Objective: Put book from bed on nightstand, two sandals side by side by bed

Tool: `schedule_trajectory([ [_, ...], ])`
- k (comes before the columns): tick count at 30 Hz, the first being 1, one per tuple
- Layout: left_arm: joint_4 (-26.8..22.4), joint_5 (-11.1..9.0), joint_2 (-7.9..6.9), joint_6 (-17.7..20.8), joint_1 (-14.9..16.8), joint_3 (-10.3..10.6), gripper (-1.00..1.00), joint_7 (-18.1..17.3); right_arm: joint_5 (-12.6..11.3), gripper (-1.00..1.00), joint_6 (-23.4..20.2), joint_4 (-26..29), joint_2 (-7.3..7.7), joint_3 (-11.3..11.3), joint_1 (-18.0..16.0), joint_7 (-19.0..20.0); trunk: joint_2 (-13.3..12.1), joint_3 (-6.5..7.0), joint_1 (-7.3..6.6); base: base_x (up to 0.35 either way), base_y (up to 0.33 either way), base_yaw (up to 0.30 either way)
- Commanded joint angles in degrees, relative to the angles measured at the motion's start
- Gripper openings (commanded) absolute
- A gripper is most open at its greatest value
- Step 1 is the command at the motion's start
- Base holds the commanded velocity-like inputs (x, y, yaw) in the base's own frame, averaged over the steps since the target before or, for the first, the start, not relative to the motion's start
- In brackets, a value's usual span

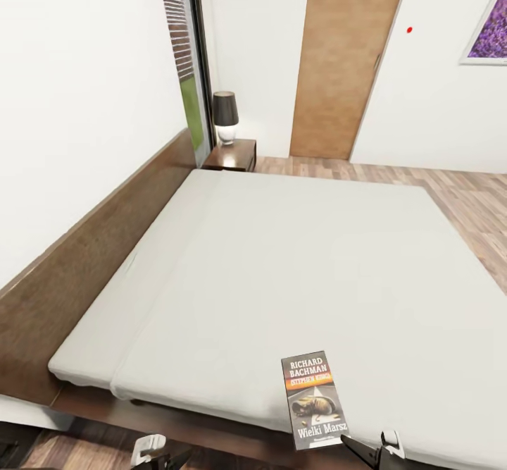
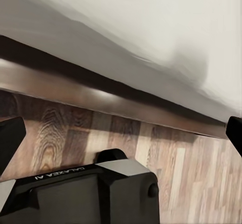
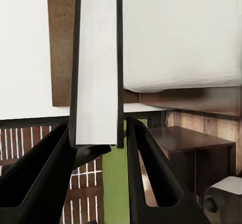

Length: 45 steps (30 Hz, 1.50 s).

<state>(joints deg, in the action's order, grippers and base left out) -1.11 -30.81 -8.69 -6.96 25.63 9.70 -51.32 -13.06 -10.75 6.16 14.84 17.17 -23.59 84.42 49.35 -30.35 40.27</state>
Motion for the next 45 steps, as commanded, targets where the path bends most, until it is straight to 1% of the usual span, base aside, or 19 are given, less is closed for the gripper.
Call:
schedule_trajectory([
  [1, 0.05, -0.27, -0.01, -0.51, 0.04, 0.49, 1.0, -0.07, -0.21, -1.0, -0.6, -0.01, 0.01, -0.12, 0.0, 0.19, 0.04, 0.04, 0.01, 0.0, -0.076, 0.0],
  [13, 0.05, -0.21, -0.01, -0.51, 0.04, 0.49, 1.0, -0.08, -0.21, -1.0, -0.66, -0.01, 0.01, -0.12, -0.04, 0.21, 0.04, 1.16, 0.01, 0.0, -0.025, 0.0],
  [23, 0.05, -0.21, -0.01, -0.51, 0.04, 0.49, 1.0, -0.09, -0.21, -1.0, -0.66, -0.01, 0.01, -0.12, -0.01, 0.3, 0.04, 2.08, 0.01, 0.0, -0.121, 0.0],
  [45, 0.07, -0.3, -0.01, -0.51, 0.04, 0.49, 1.0, 0.42, -0.21, -1.0, -0.6, -0.01, 0.01, -0.12, -0.04, -0.12, 0.04, 4.12, 0.01, 0.0, -0.003, 0.0],
])
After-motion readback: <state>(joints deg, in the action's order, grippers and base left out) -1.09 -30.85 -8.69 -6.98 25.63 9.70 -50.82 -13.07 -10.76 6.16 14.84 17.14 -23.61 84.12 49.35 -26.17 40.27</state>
